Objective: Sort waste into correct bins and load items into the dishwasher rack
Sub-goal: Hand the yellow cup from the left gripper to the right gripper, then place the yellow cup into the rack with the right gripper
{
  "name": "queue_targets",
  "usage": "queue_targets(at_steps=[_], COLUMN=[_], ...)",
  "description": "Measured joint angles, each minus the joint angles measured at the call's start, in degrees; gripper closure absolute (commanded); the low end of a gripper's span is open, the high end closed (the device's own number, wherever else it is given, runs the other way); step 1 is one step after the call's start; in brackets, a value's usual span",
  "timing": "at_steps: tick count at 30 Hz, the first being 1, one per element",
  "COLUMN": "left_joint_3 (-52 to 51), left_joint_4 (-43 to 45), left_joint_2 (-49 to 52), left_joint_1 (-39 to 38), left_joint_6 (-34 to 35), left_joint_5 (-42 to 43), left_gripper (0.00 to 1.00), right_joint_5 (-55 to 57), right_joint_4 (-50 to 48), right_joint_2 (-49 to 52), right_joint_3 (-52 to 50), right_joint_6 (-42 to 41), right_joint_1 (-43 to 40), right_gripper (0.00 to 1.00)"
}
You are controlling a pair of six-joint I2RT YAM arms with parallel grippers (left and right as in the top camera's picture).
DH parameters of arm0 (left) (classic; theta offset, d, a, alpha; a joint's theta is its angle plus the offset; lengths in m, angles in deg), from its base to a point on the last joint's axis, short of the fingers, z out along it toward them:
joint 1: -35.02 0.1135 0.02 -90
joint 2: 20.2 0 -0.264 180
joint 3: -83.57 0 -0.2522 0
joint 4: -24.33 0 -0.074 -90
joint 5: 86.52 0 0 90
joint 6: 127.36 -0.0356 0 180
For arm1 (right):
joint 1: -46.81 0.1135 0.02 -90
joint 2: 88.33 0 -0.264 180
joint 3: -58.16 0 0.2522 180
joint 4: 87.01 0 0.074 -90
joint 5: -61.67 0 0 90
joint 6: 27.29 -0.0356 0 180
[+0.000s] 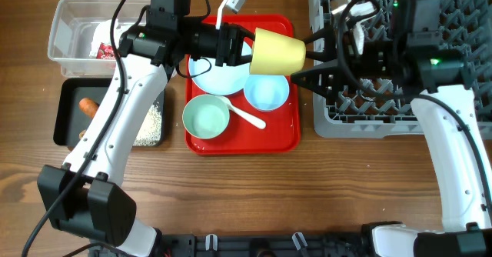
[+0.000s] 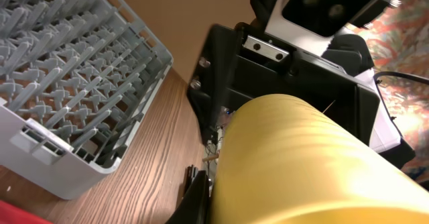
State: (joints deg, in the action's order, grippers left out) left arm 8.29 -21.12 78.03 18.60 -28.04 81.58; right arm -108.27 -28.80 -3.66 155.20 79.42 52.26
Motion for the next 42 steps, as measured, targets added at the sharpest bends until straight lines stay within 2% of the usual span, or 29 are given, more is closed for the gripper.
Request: queue_targets(at_steps=[5, 10, 12, 14, 16, 22, 26, 33, 38, 42], left_joint_3=[0.0, 0.0, 0.0, 0.02, 0.0, 0.02, 0.02, 0.02, 0.02, 0.02], left_joint_4=[-0.04, -0.02, 0.02, -0.09, -0.15, -2.69, -6.97, -8.22, -8.83, -14.36], left_joint_2=[0.0, 0.0, 0.0, 0.0, 0.02, 0.04, 0.04, 0.04, 0.04, 0.07], left_joint_1=[-0.02, -0.02, -0.11, -0.57, -1.92, -2.49, -0.31, 2.16, 3.61, 4.07], left_joint_6=[0.0, -0.04, -0.04, 0.24, 0.07, 0.42, 0.42, 0.42, 0.42, 0.39], left_joint_5=[2.16, 2.36, 2.12, 0.74, -1.55, -6.58, -9.68, -11.76, -13.44, -22.58], left_gripper=[0.96, 0.95, 0.79, 0.59, 0.51, 0.51, 0.5, 0.5, 0.46, 0.37], right_joint_5=[0.28, 0.33, 0.33, 0.33, 1.03, 3.26, 4.37, 8.87, 22.03, 38.84], right_joint_4=[-1.33, -1.51, -1.88, -2.32, -2.84, -3.23, -3.1, 1.03, 4.42, 8.96], right_joint_2=[0.09, 0.26, 0.26, 0.26, 0.26, 0.26, 0.28, 0.28, 0.28, 0.28], right_joint_3=[0.0, 0.0, 0.0, 0.0, 0.0, 0.0, 0.0, 0.0, 0.0, 0.0], right_joint_6=[0.07, -0.26, -0.31, -0.33, -1.31, -3.02, -3.23, -3.45, -7.5, -15.78], right_joint_1=[1.05, 1.05, 1.05, 1.18, 1.53, 1.14, -2.43, -7.19, -7.23, -7.98], right_gripper=[0.4, 0.51, 0.56, 0.58, 0.58, 0.58, 0.59, 0.59, 0.61, 0.61])
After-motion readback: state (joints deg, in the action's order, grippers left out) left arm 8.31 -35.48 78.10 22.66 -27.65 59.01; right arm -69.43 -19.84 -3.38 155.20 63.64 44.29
